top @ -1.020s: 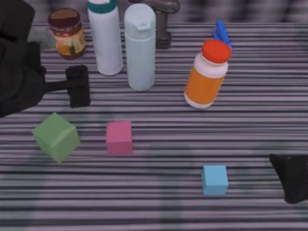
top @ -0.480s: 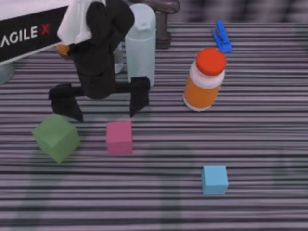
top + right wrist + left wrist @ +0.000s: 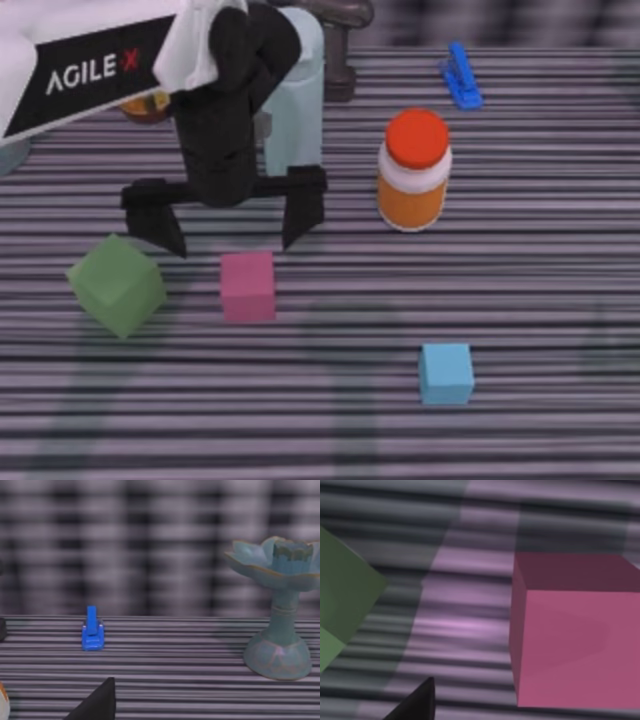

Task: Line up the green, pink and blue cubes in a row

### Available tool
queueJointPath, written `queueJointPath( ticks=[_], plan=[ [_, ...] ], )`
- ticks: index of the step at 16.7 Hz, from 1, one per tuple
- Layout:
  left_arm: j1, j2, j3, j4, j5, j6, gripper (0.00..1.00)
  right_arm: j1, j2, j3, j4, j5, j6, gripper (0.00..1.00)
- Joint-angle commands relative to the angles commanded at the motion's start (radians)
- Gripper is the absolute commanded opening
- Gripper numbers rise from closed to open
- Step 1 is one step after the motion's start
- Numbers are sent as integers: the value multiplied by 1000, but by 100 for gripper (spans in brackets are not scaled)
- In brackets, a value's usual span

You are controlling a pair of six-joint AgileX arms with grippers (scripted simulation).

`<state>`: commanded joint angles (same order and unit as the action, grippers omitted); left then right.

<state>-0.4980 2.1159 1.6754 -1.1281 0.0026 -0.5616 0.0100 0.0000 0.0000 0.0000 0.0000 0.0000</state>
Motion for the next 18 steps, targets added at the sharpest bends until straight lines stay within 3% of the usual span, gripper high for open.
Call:
queueJointPath(
  ticks=[3, 9, 14, 18],
  plan=[
    [-2, 16, -29, 40, 0, 3, 100, 0, 0, 0, 0, 0, 0, 100],
    [-3, 109, -160, 273, 1, 3, 100, 0, 0, 0, 0, 0, 0, 100],
    [-4, 124, -178, 300, 1, 2, 100, 0, 0, 0, 0, 0, 0, 100],
    [-4, 124, -178, 300, 1, 2, 70, 0, 0, 0, 0, 0, 0, 100]
  ],
)
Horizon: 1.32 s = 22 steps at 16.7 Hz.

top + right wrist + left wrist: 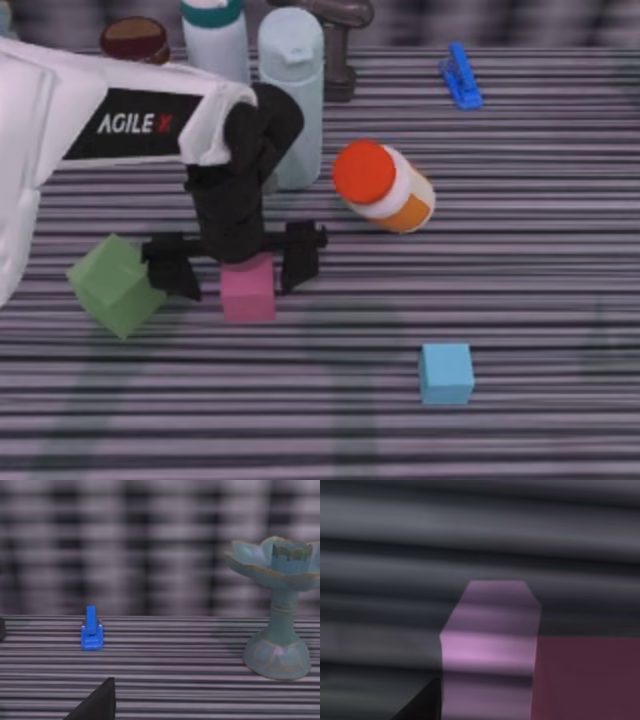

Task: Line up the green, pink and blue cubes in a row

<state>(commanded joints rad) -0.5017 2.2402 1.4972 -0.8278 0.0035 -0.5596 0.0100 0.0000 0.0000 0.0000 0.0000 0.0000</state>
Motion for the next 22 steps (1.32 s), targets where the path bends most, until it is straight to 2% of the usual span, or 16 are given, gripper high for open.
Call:
queueJointPath(
  ticks=[9, 17, 22],
  plan=[
    [0, 0, 0, 0, 0, 0, 2, 0, 0, 0, 0, 0, 0, 100],
    [0, 0, 0, 0, 0, 0, 0, 0, 0, 0, 0, 0, 0, 100],
    [8, -52, 53, -89, -11, 5, 0, 0, 0, 0, 0, 0, 0, 100]
  ],
)
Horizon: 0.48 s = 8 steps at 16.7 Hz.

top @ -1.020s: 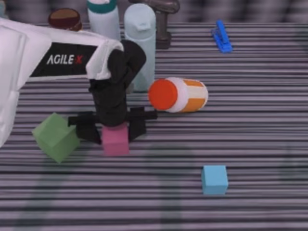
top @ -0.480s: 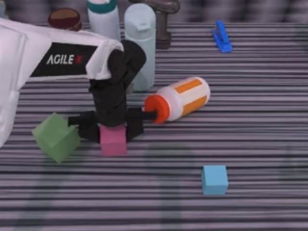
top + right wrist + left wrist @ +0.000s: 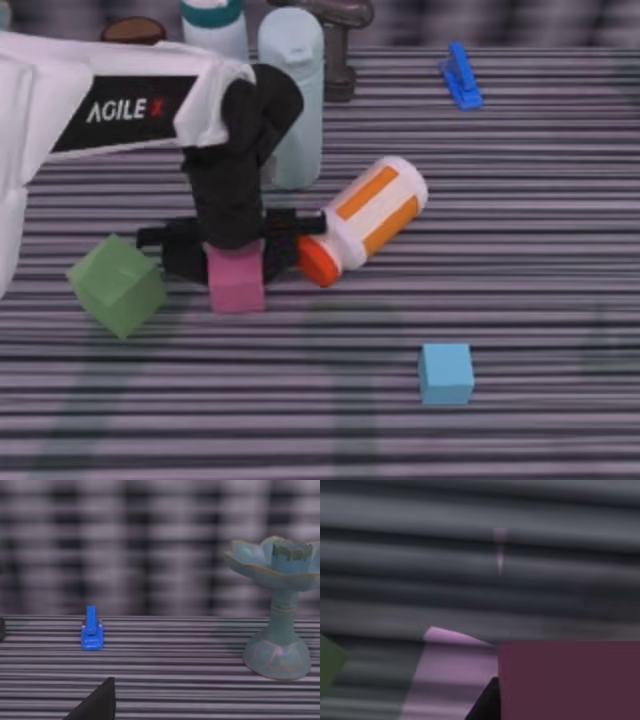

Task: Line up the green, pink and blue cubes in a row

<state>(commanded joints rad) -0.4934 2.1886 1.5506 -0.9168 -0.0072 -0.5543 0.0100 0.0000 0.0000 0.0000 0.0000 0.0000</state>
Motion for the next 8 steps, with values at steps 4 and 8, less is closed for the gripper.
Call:
queueJointPath(
  ticks=[4, 8],
  plan=[
    [11, -56, 79, -142, 0, -1, 0, 0, 0, 0, 0, 0, 0, 100],
    [13, -69, 92, -161, 0, 0, 0, 0, 0, 0, 0, 0, 0, 100]
  ],
)
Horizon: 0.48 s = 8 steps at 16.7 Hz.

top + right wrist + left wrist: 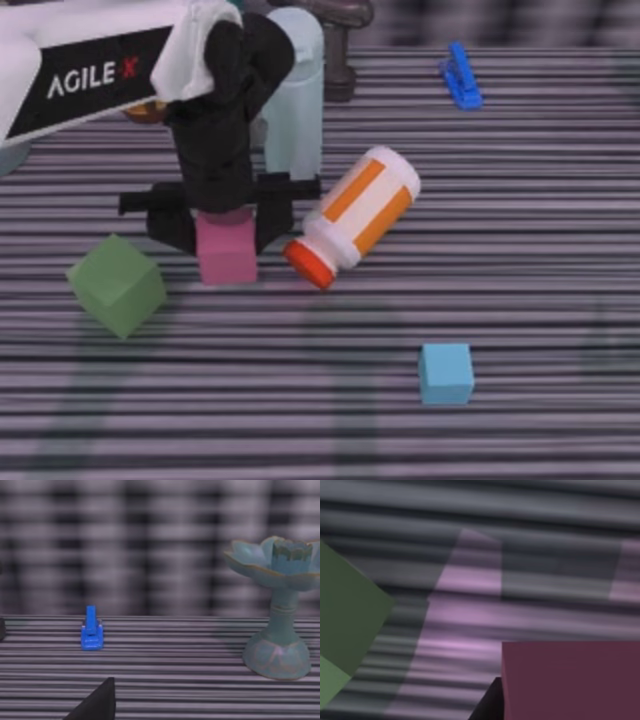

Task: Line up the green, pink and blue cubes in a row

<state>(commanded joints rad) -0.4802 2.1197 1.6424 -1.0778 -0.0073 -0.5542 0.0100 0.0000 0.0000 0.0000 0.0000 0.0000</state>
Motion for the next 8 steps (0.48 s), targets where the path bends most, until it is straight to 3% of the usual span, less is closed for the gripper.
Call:
queueJointPath(
  ticks=[4, 8],
  plan=[
    [-45, 9, 14, -10, -1, -30, 0, 0, 0, 0, 0, 0, 0, 100],
    [-199, 22, 65, -53, -1, -150, 0, 0, 0, 0, 0, 0, 0, 100]
  ],
)
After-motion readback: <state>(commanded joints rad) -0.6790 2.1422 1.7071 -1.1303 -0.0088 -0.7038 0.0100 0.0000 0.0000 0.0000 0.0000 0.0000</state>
